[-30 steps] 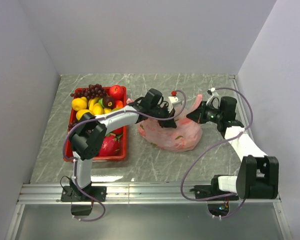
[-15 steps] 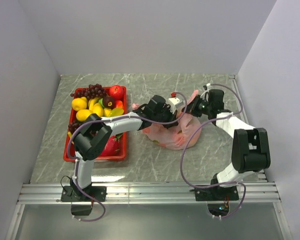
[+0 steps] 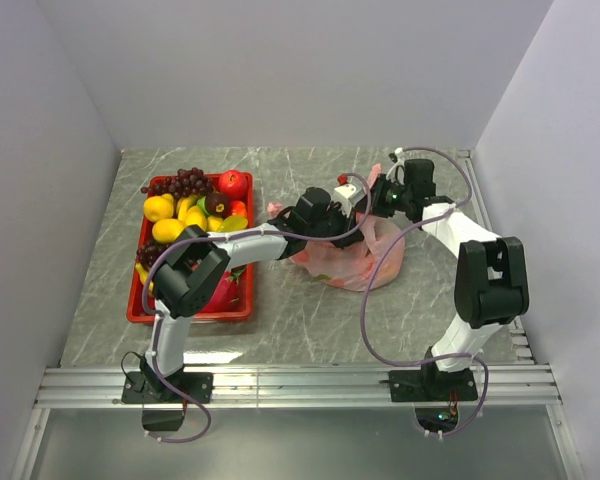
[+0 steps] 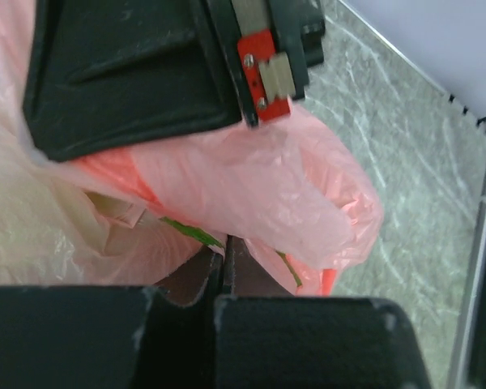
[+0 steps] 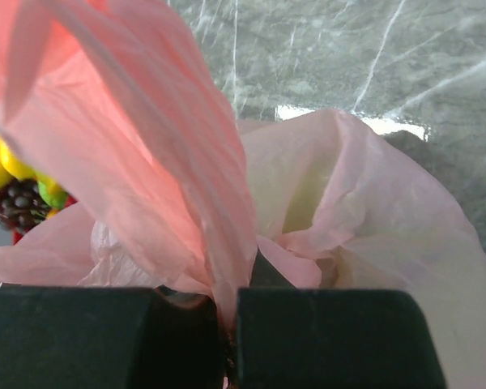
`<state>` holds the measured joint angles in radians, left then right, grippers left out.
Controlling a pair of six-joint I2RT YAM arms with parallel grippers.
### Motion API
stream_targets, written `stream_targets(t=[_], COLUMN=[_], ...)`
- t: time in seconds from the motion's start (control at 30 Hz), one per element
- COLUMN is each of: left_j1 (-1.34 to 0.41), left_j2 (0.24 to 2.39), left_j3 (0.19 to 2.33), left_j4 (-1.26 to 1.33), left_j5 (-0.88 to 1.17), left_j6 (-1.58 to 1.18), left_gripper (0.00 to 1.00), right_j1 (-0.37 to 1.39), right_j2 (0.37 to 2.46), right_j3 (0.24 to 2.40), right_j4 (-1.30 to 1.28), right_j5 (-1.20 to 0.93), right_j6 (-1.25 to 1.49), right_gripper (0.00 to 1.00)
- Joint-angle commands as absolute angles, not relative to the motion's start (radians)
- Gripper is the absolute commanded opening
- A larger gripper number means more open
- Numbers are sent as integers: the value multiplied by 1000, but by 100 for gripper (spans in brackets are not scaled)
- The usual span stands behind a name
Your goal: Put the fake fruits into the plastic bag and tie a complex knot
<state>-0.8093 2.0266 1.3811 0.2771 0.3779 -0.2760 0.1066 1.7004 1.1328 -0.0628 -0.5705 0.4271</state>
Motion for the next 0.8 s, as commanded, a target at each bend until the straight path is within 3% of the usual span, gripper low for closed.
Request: stream_targets(t=[0.0,0.1,0.17,0.2,0.23,0.33,0.43,0.47,0.5,0.67,0.73,0.77], left_j1=[-841,-842,-833,-830,-822,-808,-805,-801,-799,-741,-703,-689], left_j2=[2043,2042,2030,2019,2014,2003,1973,1959,1927,1803,1726,1698], left_j3=[1391,1404,1399,1397,1400,1417,1439,1443,1447,1476,1485,1485], left_j4=[319,305,302,302,299,273,224,207,187,16,-33,-46], left_j5=[483,472,472,465,465,486,508,509,508,521,534,547], left_j6=[-385,-382,-367,-364,-365,-370,-338,-312,-299,-238,-227,-221], left_gripper=[0,0,0,0,0,2,18,33,40,75,80,90], right_j1=[124,130,127,126,123,118,120,120,120,121,124,126], right_j2=[1703,1677,1661,1640,1629,1588,1591,1597,1609,1631,1634,1634], right_j3=[1212,1193,1175,1172,1158,1120,1103,1101,1101,1108,1114,1115], right_j4=[32,15,-14,-27,-47,-63,-75,-83,-86,-100,-107,-110], right_j5=[-523,-525,-537,-538,-538,-549,-551,-540,-535,-526,-523,-525], right_j6=[373,374,361,357,354,324,272,238,217,131,104,94], right_gripper=[0,2,17,34,39,39,22,19,16,15,15,15])
